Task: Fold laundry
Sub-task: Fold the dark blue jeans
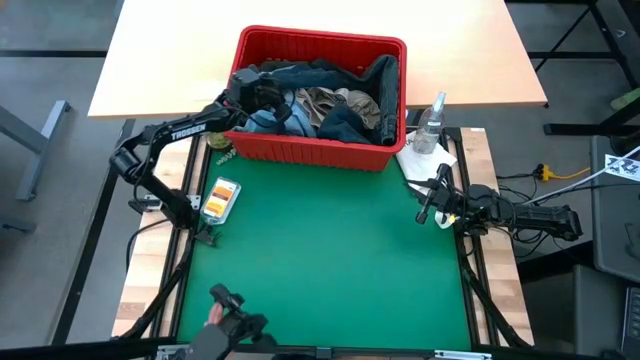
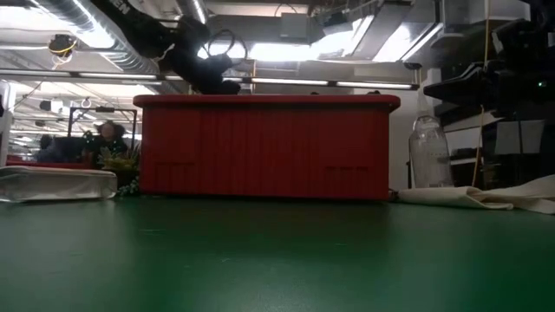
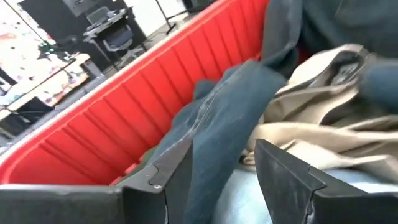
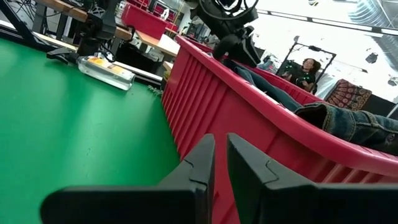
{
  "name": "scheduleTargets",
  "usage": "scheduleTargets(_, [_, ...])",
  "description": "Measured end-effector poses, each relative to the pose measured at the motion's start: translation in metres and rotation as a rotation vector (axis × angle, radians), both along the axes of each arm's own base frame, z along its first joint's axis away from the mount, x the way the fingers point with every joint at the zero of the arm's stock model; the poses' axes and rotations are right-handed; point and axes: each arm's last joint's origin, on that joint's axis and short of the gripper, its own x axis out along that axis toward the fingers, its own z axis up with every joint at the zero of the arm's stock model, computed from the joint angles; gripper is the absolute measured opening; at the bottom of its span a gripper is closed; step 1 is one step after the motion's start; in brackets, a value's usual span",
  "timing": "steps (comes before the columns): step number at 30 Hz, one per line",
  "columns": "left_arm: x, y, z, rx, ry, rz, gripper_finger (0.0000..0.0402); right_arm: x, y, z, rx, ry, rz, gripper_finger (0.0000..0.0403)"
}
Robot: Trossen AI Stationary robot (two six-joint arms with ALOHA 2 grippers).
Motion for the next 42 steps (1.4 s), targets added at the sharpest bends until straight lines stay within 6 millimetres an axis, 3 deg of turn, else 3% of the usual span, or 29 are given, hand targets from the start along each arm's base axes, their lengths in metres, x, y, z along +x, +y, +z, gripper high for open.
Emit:
scheduleTargets(6, [0.001, 0.007, -0.011, 0.028, 0.1, 0.02, 0.0167, 0.0, 0.0, -0.001, 0.003, 0.013, -0.001, 0.0044])
scheduleTargets(18, [-0.008, 0.027, -0.034, -0.026, 0.144, 0.078, 0.0165, 0.0, 0.0, -0.001, 0.003, 0.013, -0.001, 0.0044])
scheduleTargets(22, [-0.009, 0.028, -0.034, -0.028, 0.14, 0.092, 0.013, 0.0, 0.0, -0.001, 0.003, 0.013, -0.001, 0.0044])
scheduleTargets(28, [-0.009, 0.028, -0.035, -0.091, 0.031, 0.152, 0.0015, 0.0, 0.0, -0.001, 0.003, 0.013, -0.001, 0.0044])
scheduleTargets(35, [-0.008, 0.028, -0.032, -0.144, -0.081, 0.145, 0.0004, 0.0, 0.0, -0.001, 0.002, 0.011, -0.001, 0.0044])
scheduleTargets(42, [0.0, 0.026, -0.016, -0.171, -0.209, 0.057, 0.0002, 0.0, 0.0, -0.001, 0.002, 0.011, -0.001, 0.0044])
